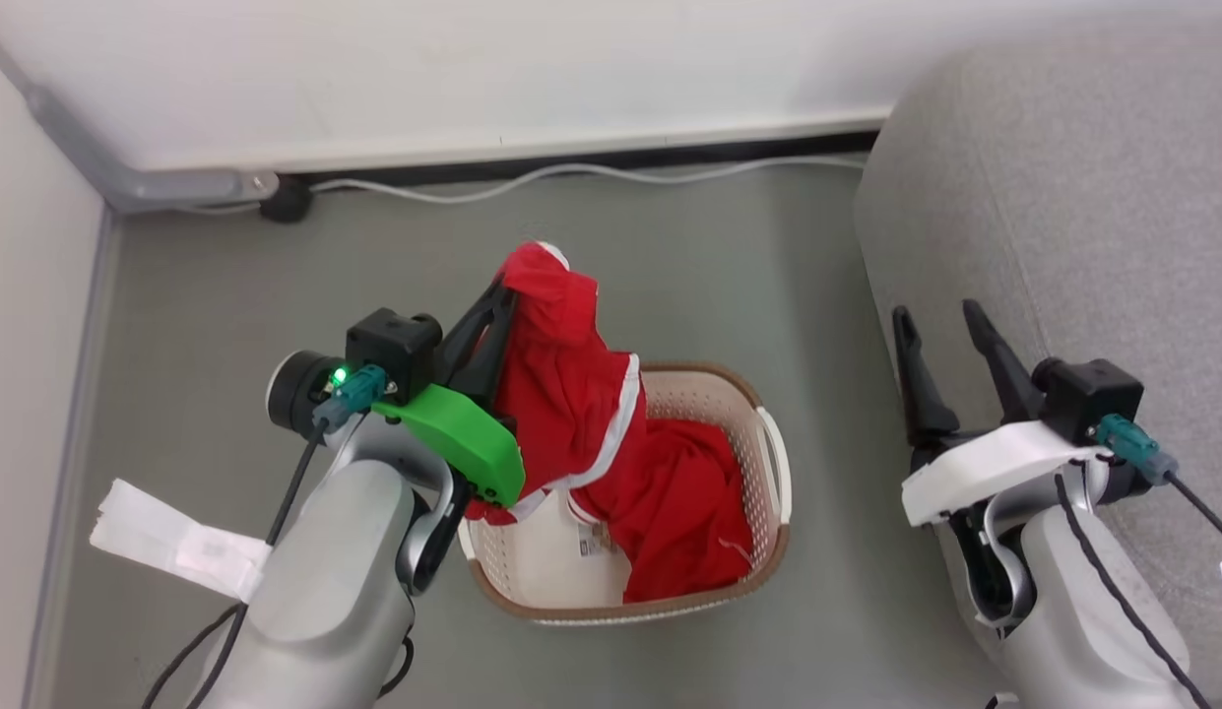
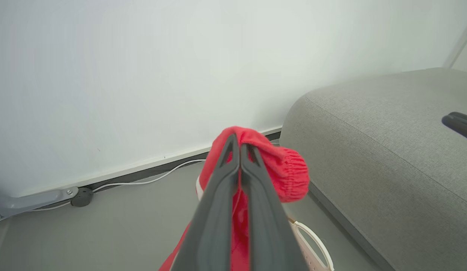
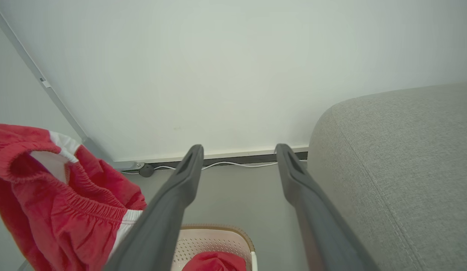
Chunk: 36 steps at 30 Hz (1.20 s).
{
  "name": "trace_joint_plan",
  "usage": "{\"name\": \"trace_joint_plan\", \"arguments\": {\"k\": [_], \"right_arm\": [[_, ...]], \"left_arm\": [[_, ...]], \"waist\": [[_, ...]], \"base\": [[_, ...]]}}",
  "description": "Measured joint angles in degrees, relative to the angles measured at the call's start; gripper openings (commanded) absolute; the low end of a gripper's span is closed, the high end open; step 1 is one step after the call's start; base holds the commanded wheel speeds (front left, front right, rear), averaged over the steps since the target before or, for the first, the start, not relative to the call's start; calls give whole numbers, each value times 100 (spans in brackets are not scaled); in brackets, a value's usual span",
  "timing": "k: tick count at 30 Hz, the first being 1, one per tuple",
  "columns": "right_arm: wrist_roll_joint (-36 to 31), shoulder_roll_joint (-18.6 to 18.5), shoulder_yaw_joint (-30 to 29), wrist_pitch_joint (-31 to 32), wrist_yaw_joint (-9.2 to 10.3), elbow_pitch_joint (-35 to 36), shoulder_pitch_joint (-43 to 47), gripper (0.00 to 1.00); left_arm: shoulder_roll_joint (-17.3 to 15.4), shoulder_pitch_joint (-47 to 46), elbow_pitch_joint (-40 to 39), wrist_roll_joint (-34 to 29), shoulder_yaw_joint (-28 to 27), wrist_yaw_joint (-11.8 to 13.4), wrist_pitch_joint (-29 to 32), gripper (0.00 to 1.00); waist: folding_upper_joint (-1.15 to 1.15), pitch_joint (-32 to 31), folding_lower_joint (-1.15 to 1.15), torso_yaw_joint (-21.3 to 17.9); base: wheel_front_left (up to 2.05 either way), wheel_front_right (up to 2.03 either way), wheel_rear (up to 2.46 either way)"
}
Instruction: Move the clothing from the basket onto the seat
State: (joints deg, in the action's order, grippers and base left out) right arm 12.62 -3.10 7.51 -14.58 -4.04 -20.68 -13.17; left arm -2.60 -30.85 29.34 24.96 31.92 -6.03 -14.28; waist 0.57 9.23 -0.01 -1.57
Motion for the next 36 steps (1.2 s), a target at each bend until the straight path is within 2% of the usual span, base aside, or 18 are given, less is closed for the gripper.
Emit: {"name": "trace_joint_plan", "arguments": {"k": [12,20,25,36], "right_arm": [[-83,4,515,0,-154,-281,208,100],[-230,1,1434,10,-303,-673,207,100],[-325,-4,1967,79,-310,-836,139,100],[-327,-44,2986,153,-311,-1129,-615,100]], "left_arm": [[2,36,-209,0,215,-9,70,0],[2,8,-404,0,246,-10,223,0],[3,-37,-533,1,296,-10,315,0],[9,-65,-748,136,378,-10,467,0]], "waist": [[0,-686,0,248],[0,-791,0,366],[0,-785,0,394],[0,-749,0,484]], "base": [[0,0,0],[0,0,0],[0,0,0],[0,0,0]]}}
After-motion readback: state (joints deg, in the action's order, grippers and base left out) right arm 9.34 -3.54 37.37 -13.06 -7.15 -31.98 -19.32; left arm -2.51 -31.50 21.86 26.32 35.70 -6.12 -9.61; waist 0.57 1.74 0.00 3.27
